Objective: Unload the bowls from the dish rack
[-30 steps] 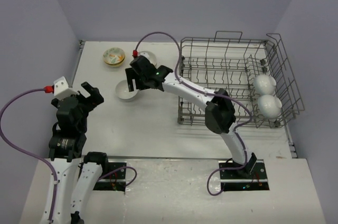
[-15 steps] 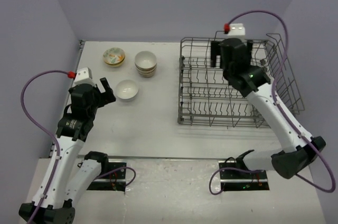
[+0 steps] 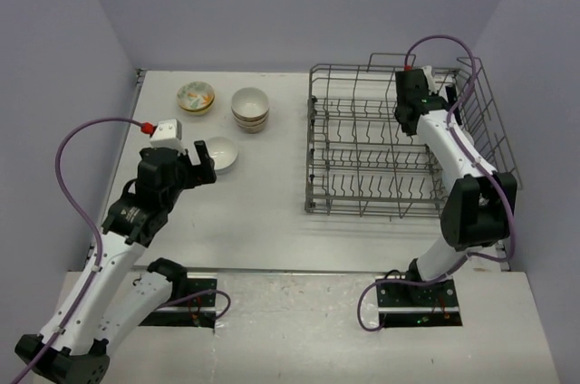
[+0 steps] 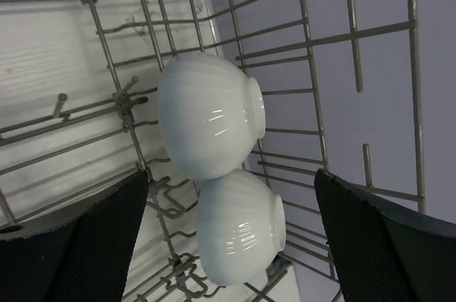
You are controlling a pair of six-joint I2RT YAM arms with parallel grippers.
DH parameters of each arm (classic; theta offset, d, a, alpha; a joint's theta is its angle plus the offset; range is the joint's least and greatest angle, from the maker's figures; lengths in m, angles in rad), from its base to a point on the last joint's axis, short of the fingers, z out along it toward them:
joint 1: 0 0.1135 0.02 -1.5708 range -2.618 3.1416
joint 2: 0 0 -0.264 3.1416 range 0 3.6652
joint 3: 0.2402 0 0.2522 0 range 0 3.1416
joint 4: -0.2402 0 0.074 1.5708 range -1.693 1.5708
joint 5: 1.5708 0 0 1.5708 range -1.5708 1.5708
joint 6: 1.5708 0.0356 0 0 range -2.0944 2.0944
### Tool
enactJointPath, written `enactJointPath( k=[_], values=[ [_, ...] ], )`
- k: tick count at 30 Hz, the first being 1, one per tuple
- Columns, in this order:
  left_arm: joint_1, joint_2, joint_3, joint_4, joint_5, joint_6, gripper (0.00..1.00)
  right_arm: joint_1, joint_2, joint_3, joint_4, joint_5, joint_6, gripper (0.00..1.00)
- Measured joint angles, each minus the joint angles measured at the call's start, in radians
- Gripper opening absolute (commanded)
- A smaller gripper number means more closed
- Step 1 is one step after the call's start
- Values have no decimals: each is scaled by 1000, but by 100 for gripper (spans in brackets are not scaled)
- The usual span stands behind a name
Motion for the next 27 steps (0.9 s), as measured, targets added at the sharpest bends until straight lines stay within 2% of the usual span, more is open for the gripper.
enactJointPath(
  k=[8,22,27],
  values=[
    [-63,8,0,-5,-28,-3,100,-37,56,-90,57,18,-98,99],
    [-100,6,0,-24,-69,-7,100,-70,171,-98,119,20,-155,99],
    [-101,6,0,-28,-73,-7,100,-86,177,-107,169,64,-183,99]
  ],
)
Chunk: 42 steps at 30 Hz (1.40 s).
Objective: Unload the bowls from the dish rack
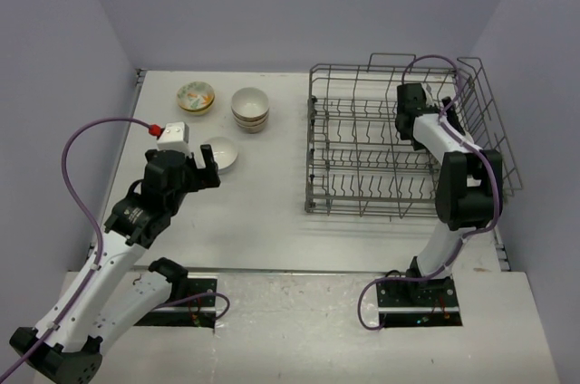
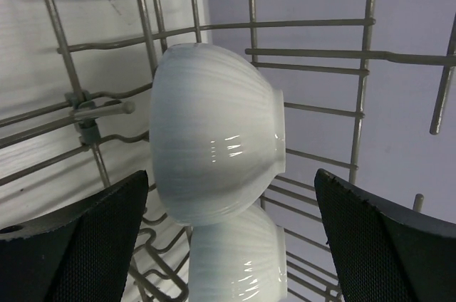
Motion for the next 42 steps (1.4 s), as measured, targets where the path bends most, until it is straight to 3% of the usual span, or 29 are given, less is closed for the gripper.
enactJointPath(
  k=[15,19,32,36,42],
  values=[
    [-13,-5,0,-1,-4,0,100,-22,0,-47,121,117,-76,98],
    [-14,-5,0,-1,-3,0,100,-31,0,-47,133,133,-76,87],
    [-30,-9,0,-1,-4,0,100,-49,2,-55,147,163,-75,68],
    [-33,-10,0,-1,-3,0,100,-49,2,-55,147,163,-73,53],
    [-33,-10,0,-1,-3,0,100,-49,2,-56,147,163,-68,46]
  ],
)
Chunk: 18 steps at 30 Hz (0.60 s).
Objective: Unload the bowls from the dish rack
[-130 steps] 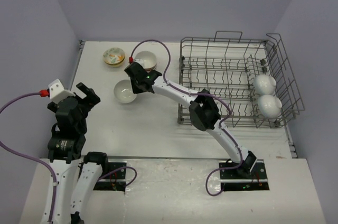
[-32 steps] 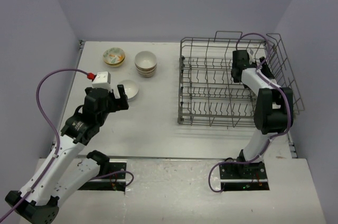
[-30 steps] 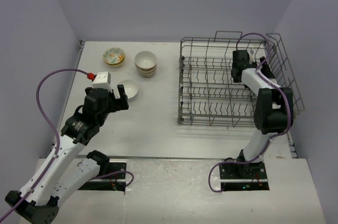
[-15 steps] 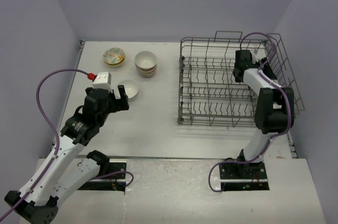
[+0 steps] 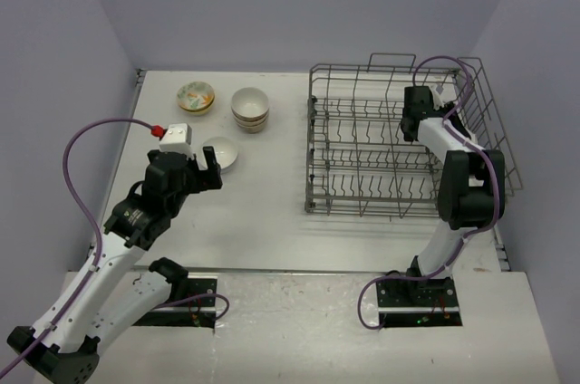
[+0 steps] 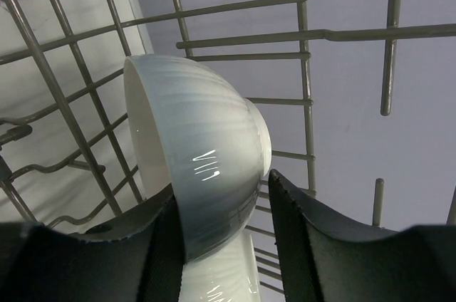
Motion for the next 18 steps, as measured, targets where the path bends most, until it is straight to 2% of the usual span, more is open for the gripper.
enactJointPath(
  k=[4,5,13,16,18],
  values=[
    [-1,0,0,0,1,0,100,0,0,0,0,7,0,39],
    [-2,0,0,0,1,0,100,-1,0,0,0,13,0,34],
    [-6,0,0,0,8,0,100,-6,0,0,5,64,-7,26],
    [-7,0,0,0,9,0,100,-13,0,0,7,80,-7,11],
    [-7,0,0,1,10,0,100,-15,0,0,8,88,-7,11]
  ],
)
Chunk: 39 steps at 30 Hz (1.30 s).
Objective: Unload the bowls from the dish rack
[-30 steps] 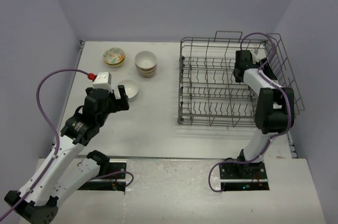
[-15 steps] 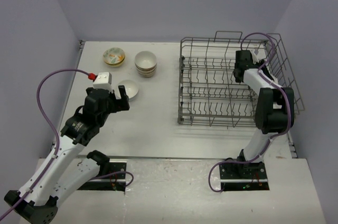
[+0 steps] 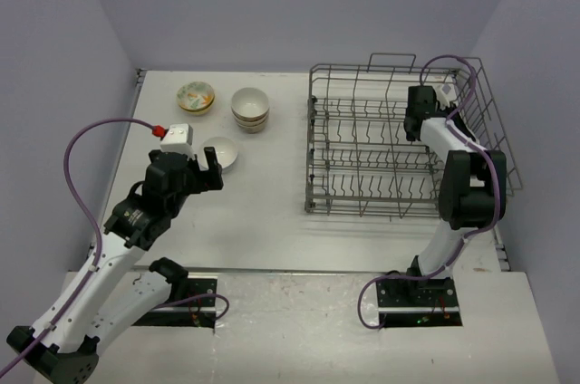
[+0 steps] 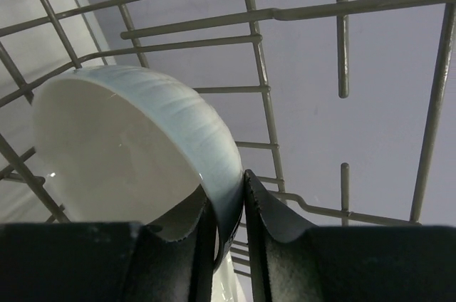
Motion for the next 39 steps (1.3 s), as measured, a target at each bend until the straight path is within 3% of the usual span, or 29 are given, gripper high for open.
enactJointPath(
  k=[1,3,14,39],
  values=[
    [0,-1,0,0,1,0,100,0,0,0,0,6,-1,2],
    [0,-2,0,0,2,0,100,0,0,0,2,14,-3,0],
    [-8,-15,0,0,9,0,100,-6,0,-25,87,27,-91,0],
    [-14,-20,0,0,9,0,100,56,-53,-48,591,48,-513,0]
  ],
)
